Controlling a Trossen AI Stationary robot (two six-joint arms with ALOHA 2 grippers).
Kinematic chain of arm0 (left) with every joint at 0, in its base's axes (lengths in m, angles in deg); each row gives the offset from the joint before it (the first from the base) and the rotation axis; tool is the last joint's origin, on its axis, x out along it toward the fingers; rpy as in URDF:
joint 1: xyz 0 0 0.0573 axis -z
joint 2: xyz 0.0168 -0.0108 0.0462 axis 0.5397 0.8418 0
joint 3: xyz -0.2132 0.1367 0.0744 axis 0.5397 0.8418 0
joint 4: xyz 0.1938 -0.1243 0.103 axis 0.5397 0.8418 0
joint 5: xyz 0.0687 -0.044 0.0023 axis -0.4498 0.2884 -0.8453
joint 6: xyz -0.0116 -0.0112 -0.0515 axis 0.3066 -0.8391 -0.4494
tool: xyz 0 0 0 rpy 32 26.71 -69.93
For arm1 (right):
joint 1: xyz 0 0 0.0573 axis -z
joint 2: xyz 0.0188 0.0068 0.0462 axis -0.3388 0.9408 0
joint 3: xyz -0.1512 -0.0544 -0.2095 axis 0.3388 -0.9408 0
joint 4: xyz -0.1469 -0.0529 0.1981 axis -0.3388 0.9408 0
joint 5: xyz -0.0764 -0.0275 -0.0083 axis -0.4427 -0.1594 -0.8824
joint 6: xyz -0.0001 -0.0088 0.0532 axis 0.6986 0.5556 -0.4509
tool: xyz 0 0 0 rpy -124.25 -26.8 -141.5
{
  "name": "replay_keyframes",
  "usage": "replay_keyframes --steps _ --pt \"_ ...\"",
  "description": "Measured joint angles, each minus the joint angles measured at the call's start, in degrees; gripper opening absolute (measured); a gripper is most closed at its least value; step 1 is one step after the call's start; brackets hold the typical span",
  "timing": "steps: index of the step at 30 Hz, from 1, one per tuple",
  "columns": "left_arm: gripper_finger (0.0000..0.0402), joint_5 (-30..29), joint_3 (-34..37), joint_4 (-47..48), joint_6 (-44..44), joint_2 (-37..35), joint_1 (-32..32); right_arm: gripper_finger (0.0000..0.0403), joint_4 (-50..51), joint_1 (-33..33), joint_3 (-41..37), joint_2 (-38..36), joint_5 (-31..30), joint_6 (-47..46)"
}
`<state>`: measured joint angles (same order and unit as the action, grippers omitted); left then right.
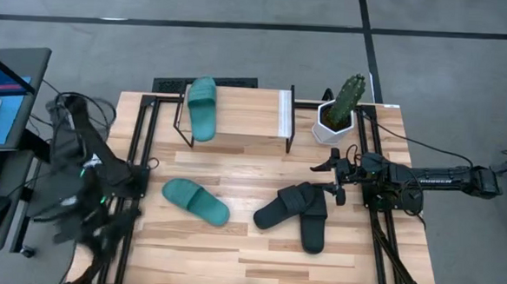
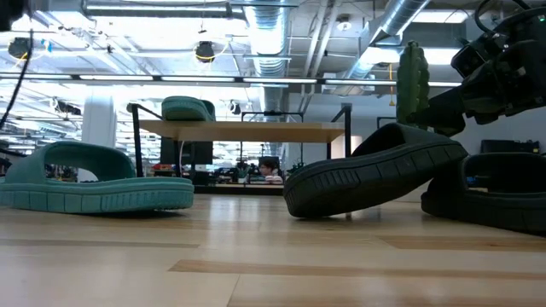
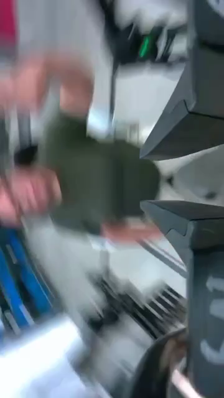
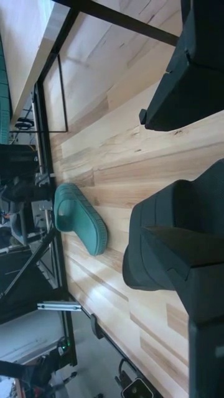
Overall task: Pick and place slides into the shelf
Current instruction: Put the light blue slide on the shelf
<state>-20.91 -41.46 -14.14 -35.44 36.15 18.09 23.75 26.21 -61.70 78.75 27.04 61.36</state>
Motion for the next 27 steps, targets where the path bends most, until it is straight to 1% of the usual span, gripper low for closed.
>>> replay_keyframes --steps 2,5,7,8,10,12,14,20,22,25,27 --pt "0.0104 -6.4 0.0 3.1 -5.8 -1.2 -5.7 0.0249 0.0 0.0 0.0 0.0 0.0 0.0" --pt "0.0104 -20.4 0.0 9.3 -14.3 -1.6 -13.5 0.0249 0.0 0.0 0.0 0.0 0.0 0.0" --pt "0.0104 -26.1 0.0 15.5 -17.4 -1.1 -18.0 0.0249 0.0 0.0 0.0 0.0 0.0 0.0" --pt "0.0104 -27.5 0.0 18.0 -18.1 -0.6 -19.8 0.0249 0.0 0.0 0.0 0.0 0.0 0.0" --pt "0.0104 -28.8 0.0 21.6 -18.2 1.3 -22.6 0.0249 0.0 0.0 0.0 0.0 0.0 0.0" --pt "0.0104 -29.2 0.0 23.7 -17.8 3.6 -24.2 0.0249 0.0 0.0 0.0 0.0 0.0 0.0" --pt "0.0104 -31.1 0.0 26.2 -17.4 6.5 -25.3 0.0249 0.0 0.0 0.0 0.0 0.0 0.0" --pt "0.0104 -36.6 0.0 39.1 -17.1 17.6 -26.6 0.0249 0.0 0.0 0.0 0.0 0.0 0.0" --pt "0.0104 -36.5 0.0 43.2 -17.7 21.1 -26.6 0.0249 0.0 0.0 0.0 0.0 0.0 0.0" --pt "0.0104 -35.5 0.0 47.8 -24.2 25.7 -26.6 0.0249 0.0 0.0 0.0 0.0 0.0 0.0" --pt "0.0104 -34.1 0.0 48.3 -29.7 28.7 -26.6 0.0249 0.0 0.0 0.0 0.0 0.0 0.0"
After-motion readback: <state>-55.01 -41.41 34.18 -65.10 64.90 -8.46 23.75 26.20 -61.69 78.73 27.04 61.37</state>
